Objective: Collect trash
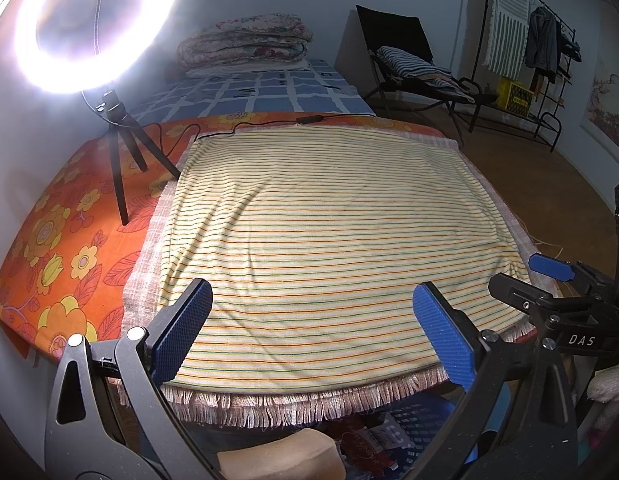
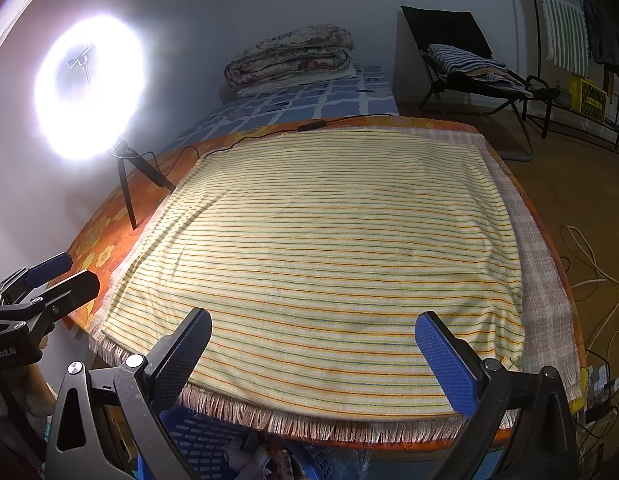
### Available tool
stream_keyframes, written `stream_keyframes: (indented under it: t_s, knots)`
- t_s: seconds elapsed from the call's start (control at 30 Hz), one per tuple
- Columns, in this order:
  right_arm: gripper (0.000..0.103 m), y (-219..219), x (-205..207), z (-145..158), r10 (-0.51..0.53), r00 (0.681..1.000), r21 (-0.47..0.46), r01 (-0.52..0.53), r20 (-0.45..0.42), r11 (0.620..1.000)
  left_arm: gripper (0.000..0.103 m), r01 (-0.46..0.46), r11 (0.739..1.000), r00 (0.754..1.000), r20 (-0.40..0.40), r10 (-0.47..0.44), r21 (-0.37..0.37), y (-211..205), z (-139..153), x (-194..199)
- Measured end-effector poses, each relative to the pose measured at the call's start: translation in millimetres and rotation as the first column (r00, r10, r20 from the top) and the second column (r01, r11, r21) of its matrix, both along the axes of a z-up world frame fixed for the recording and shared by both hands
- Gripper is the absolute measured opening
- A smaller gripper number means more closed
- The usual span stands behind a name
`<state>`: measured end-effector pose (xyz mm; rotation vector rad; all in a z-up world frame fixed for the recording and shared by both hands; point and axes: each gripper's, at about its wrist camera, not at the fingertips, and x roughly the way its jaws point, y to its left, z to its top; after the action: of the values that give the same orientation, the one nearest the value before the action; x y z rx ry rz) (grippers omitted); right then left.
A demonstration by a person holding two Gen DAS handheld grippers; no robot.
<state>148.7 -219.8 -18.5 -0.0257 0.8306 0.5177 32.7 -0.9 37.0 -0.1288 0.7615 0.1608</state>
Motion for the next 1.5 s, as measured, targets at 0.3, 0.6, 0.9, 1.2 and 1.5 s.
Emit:
stream_keyframes:
  t_s: [0.3, 0.6, 0.9, 1.2, 1.5]
  knots:
    - [0.103, -0.3, -0.2, -0.1, 0.001, 1.0, 0.0, -0.001, -0.001, 1.0, 0.102, -0.001, 1.0, 1.0, -0.007, 0.001, -0.002, 5.2, -1.5, 1.6]
    - [0.103, -1.2, 0.2, -5.2, 0.007, 1.0, -0.005, -0.007, -0.008, 1.0, 0.102, -0.002, 1.0, 1.0, -0.01, 0.002, -0.001, 9.1, -3.1, 3.5]
    - [0.103, -1.4, -0.1, -5.4, 0.006, 1.0, -0.005, -0.006, -0.007, 1.0, 0.102, -0.001, 1.0, 1.0, -0.014, 0.001, 0.001, 11.4, -5.5, 3.8]
    - [0.103, -1.4, 0.6, -5.2, 0.007, 1.0, -0.006, -0.007, -0.009, 1.0, 0.102, 0.0, 1.0, 1.0, -0.017, 0.0, 0.006, 14.6, -7.0, 3.8]
    - [0.103, -2.1, -0.1, -6.9, 0.008, 1.0, -0.005, -0.008, -0.015, 1.0, 0.102, 0.002, 1.0, 1.0, -0.016, -0.002, 0.008, 14.8, -7.3, 4.0]
